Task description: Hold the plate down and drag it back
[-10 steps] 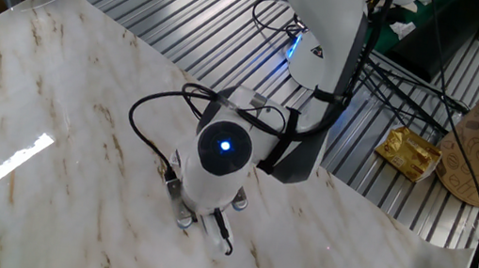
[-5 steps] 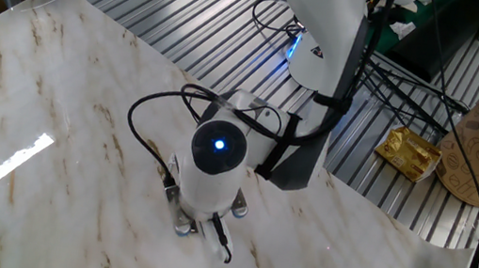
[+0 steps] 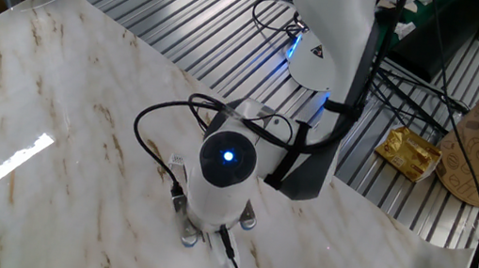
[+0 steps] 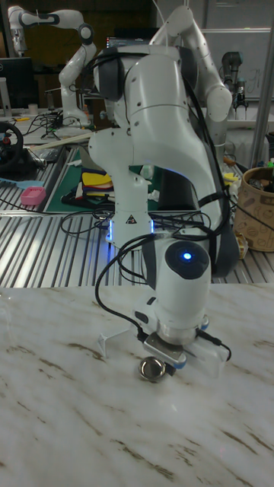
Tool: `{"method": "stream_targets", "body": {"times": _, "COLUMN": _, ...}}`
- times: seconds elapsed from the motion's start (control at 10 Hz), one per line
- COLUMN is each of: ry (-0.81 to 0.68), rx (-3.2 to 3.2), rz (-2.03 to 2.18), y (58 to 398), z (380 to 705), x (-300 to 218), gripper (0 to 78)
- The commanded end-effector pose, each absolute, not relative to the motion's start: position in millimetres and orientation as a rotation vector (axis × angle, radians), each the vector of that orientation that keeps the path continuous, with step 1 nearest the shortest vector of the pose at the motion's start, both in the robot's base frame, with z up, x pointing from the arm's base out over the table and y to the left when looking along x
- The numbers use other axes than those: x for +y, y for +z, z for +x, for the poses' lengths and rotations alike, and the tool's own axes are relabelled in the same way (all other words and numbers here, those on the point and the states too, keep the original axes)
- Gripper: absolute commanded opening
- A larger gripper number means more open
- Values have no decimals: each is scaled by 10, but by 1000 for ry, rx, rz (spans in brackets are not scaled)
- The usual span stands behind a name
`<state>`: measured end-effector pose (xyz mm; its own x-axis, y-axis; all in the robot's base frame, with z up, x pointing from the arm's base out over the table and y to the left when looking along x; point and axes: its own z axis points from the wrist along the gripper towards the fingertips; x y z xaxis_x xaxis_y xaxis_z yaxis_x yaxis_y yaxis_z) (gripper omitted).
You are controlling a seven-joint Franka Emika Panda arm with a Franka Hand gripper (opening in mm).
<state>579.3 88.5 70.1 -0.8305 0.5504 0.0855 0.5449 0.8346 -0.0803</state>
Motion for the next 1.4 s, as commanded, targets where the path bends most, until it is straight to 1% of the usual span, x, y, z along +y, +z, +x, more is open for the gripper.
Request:
{"method": "stream_targets", "body": {"times": 0.1, "ry": 141, "rx": -2898, "rz": -785, "y": 798, "z": 5795, "x": 903, "gripper": 0}}
{"method": "stream_targets", "body": {"times": 0.2, "ry": 187, "rx": -2893, "rz": -761, "y": 833, "z": 5762, "x": 892, "gripper": 0}}
{"method": "stream_targets", "body": {"times": 0.3, "ry": 205, "rx": -2891, "rz": -753, "y": 852, "z": 5742, "x": 881, "gripper": 0}}
{"method": "stream_targets", "body": {"times": 0.5, "ry": 235, "rx": -2896, "rz": -715, "y": 908, "z": 5595, "x": 741, "gripper": 0}}
{"method": "stream_targets", "body": {"times": 0.9, "ry": 300, "rx": -2931, "rz": -623, "y": 796, "z": 5331, "x": 343, "gripper": 0}}
{"method": "stream_targets", "body": {"times": 1.0, "ry": 322, "rx": -2936, "rz": -614, "y": 773, "z": 5315, "x": 300, "gripper": 0}}
{"method": "stream_targets", "body": {"times": 1.4, "ry": 330, "rx": -2954, "rz": -594, "y": 704, "z": 5303, "x": 237, "gripper": 0}}
